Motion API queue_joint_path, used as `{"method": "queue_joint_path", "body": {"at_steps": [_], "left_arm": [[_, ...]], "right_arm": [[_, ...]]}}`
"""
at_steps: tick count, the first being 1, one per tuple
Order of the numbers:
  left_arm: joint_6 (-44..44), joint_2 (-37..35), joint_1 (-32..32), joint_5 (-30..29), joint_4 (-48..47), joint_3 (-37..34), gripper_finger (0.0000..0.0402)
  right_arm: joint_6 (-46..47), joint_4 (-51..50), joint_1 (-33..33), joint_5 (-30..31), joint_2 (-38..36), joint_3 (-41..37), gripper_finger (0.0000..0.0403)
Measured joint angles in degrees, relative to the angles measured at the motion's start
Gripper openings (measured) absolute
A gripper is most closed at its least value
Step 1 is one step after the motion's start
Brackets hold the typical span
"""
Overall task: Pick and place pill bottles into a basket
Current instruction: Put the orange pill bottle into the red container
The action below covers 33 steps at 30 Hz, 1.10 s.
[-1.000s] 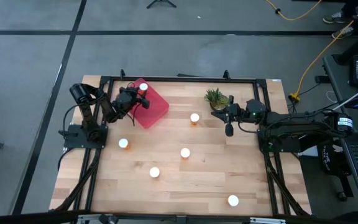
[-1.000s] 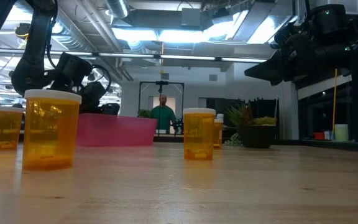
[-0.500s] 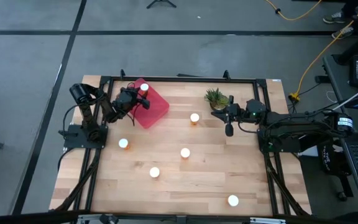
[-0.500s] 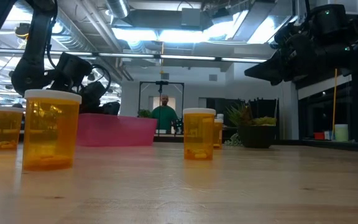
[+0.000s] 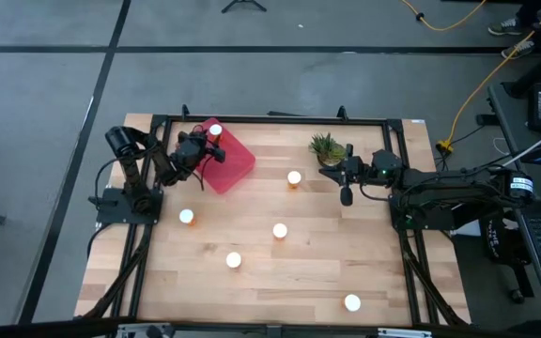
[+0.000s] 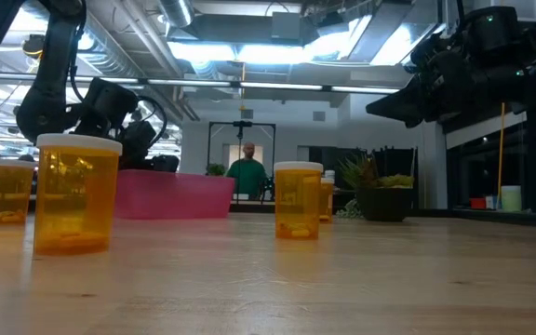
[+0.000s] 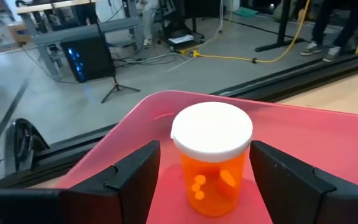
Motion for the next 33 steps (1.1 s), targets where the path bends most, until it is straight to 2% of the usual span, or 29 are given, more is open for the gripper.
{"method": "queue_joint_path", "body": {"at_steps": [8, 15, 26, 33], "left_arm": [[0.1, -0.5, -2.3, 1.4, 2.0, 0.0, 0.0243], [3.7, -5.7, -5.3, 0.9, 1.1, 0.0, 0.0243], [4.3, -19.7, -9.7, -0.4, -15.7, 0.0, 0.0242], [5.6, -31.7, -16.0, 5.6, -26.9, 0.0, 0.0240]], "right_arm": [[0.0, 0.0, 0.0, 0.0, 0.0, 0.0, 0.0016], [0.2, -0.8, 0.0, 0.0, 0.0, 0.0, 0.0016], [0.4, -1.4, 0.0, 0.0, 0.0, 0.0, 0.0016], [0.4, -1.4, 0.0, 0.0, 0.0, 0.0, 0.0016]]}}
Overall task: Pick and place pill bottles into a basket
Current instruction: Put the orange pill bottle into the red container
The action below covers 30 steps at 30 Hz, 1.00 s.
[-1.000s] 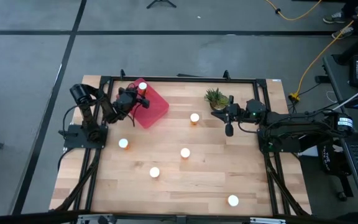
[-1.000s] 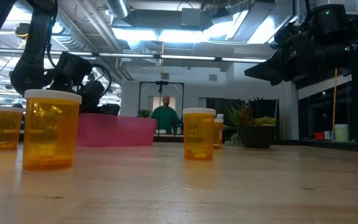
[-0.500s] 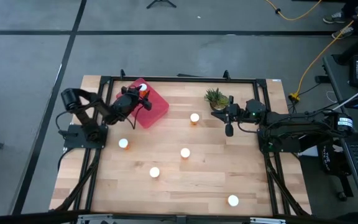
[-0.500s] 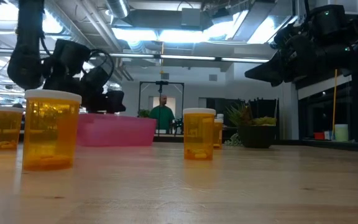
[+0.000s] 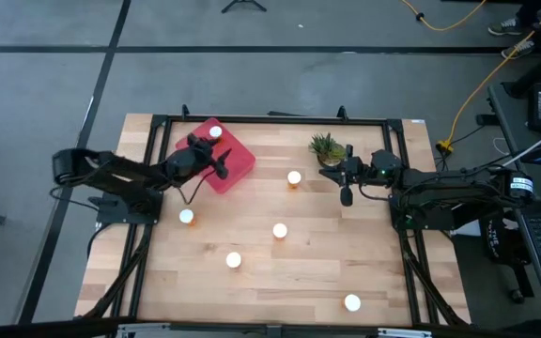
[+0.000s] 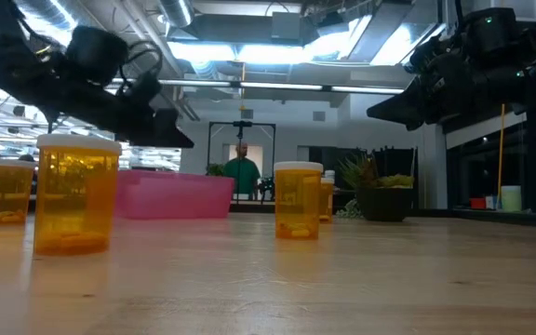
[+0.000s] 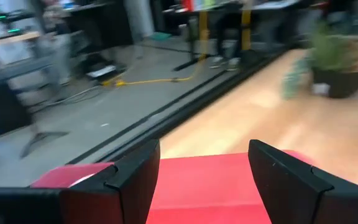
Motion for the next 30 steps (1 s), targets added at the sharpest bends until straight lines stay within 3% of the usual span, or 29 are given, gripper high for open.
{"method": "queue_joint_path", "body": {"at_steps": [11, 17, 20, 25, 30], "left_arm": [[-2.7, -20.5, -11.0, 3.4, -13.9, 0.0, 0.0239], [-4.2, -26.2, -15.9, 12.2, -24.0, 0.0, 0.0231], [-5.1, -27.1, -18.5, 16.2, -26.6, 0.0, 0.0212], [-6.2, -27.3, -22.0, 16.9, -27.2, 0.0, 0.0175], [-1.0, -27.3, -25.2, 17.1, -29.0, 0.0, 0.0099]], "right_arm": [[0.0, 0.0, 0.0, 0.0, 0.0, 0.0, 0.0016], [0.0, 0.0, 0.0, 0.0, 0.0, 0.0, 0.0016], [0.0, 0.0, 0.0, 0.0, 0.0, 0.0, 0.0016], [0.0, 0.1, 0.0, 0.0, 0.0, 0.0, 0.0016], [0.0, 0.1, 0.0, 0.0, 0.0, 0.0, 0.0016]]}}
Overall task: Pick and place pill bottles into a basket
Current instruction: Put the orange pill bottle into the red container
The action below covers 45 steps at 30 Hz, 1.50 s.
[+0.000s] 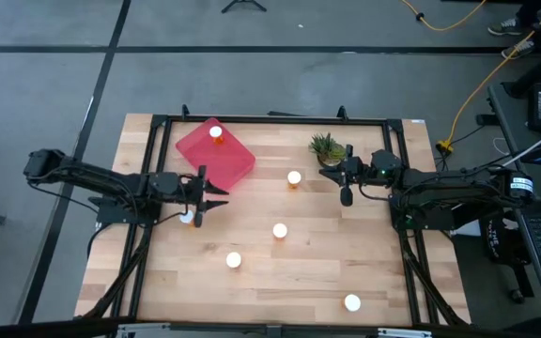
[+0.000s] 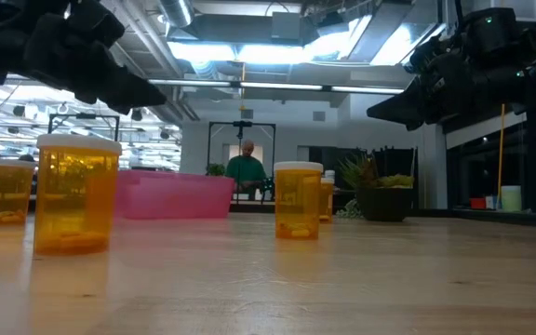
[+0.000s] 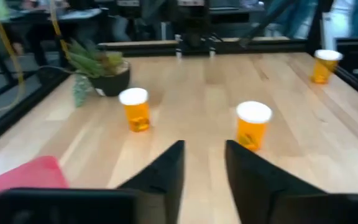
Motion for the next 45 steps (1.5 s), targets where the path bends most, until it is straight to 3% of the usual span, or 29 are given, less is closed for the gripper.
{"method": "queue_joint_path", "body": {"at_steps": [5, 7, 12, 20, 26, 31, 38, 45], "left_arm": [[-2.9, 0.0, -1.6, -0.6, 0.0, 0.0, 0.0015], [-4.0, 0.0, -2.5, -0.8, -0.1, 0.0, 0.0006], [-6.6, 0.0, -5.9, -2.7, -4.0, 3.6, 0.0002], [-14.7, 0.0, -15.1, -13.3, -24.9, 14.2, 0.0002], [-29.5, 0.0, -25.2, -14.9, -25.6, 14.4, 0.0002], [-40.2, 1.3, -34.2, -23.7, -25.9, 14.4, 0.0002], [-46.5, 9.4, -43.1, -33.1, -26.7, 17.0, 0.0002], [-46.6, 21.4, -47.5, -33.8, -28.7, 26.4, 0.0002]], "right_arm": [[-0.1, 0.0, 0.0, 0.0, 0.0, 0.0, 0.0016], [0.0, 0.0, 0.0, 0.0, 0.0, 0.0, 0.0016], [0.0, 0.0, 0.0, 0.0, 0.0, 0.0, 0.0016], [1.4, 0.0, 0.0, 0.0, 0.0, 0.0, 0.0016], [1.4, 0.0, 0.0, 0.0, 0.0, 0.0, 0.0016], [1.5, -0.3, 0.3, 0.0, 0.0, 0.0, 0.0016], [3.1, -1.1, 3.0, 0.0, 0.0, 0.0, 0.0016], [3.1, -2.3, 5.8, 0.0, 0.0, 0.0, 0.0016]]}}
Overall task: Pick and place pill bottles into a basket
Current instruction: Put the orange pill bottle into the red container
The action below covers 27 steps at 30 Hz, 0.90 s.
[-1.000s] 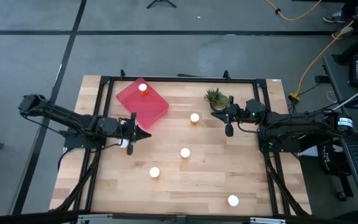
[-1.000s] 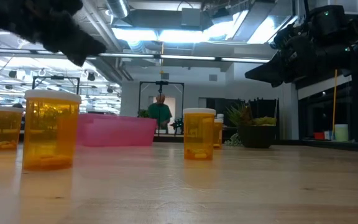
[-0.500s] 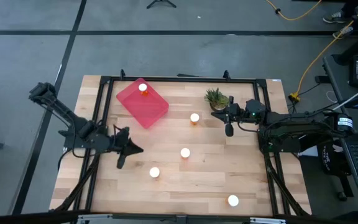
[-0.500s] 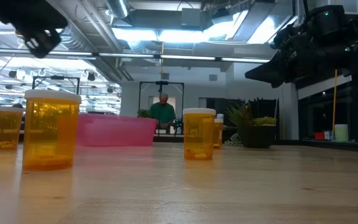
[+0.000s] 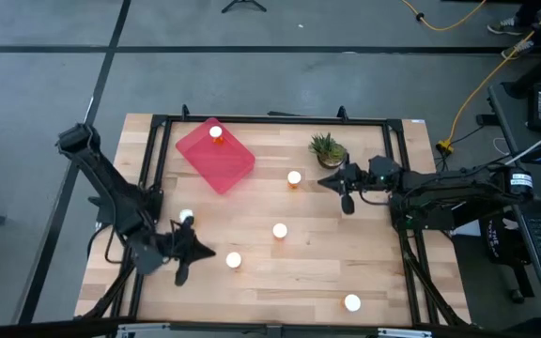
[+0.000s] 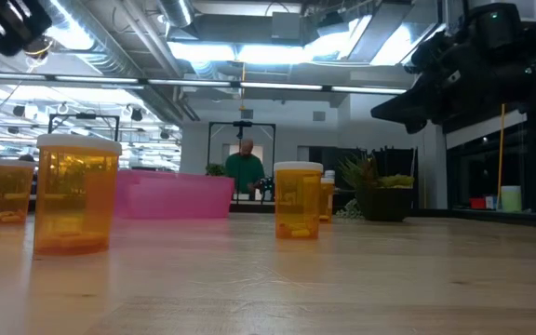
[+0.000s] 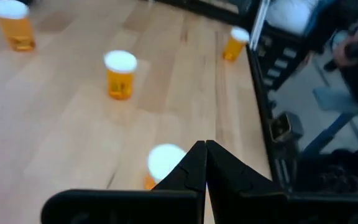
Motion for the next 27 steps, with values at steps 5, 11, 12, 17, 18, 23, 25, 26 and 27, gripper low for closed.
{"method": "queue_joint_path", "body": {"at_steps": [5, 11, 12, 17, 18, 23, 25, 26, 27], "left_arm": [[-0.2, 7.8, -1.5, 0.2, -0.6, 2.4, 0.0003], [-0.9, 14.5, -1.7, 2.9, 1.6, 2.4, 0.0021], [-1.9, 15.2, -1.6, 3.1, 1.7, 2.4, 0.0028], [-4.5, 17.0, -1.4, 3.2, 2.5, 2.4, 0.0078], [-4.5, 17.1, -1.4, 3.2, 2.5, 2.4, 0.0090], [-4.5, 17.2, -1.5, 3.2, 2.4, 2.4, 0.0152], [-4.5, 17.2, -1.5, 3.2, 2.3, 2.4, 0.0175], [-4.5, 17.2, -1.5, 3.2, 2.2, 2.4, 0.0186], [-4.5, 17.2, -1.5, 3.2, 2.1, 2.4, 0.0196]], "right_arm": [[1.5, 0.1, 1.3, 0.0, 0.0, 0.0, 0.0016], [3.9, 0.1, 3.0, 0.0, 0.0, 0.0, 0.0016], [4.2, 0.2, 3.2, 0.0, 0.0, 0.0, 0.0016], [4.3, 0.4, 4.6, 0.0, 0.0, 0.0, 0.0016], [4.4, 0.4, 4.8, 0.0, 0.0, 0.0, 0.0016], [7.2, 0.3, 5.7, 0.1, 0.0, 0.0, 0.0016], [7.8, 0.3, 6.1, 0.1, 0.0, 0.0, 0.0016], [8.0, 0.3, 6.3, 0.1, 0.0, 0.0, 0.0016], [8.6, 0.3, 6.5, 0.1, 0.0, 0.0, 0.0016]]}}
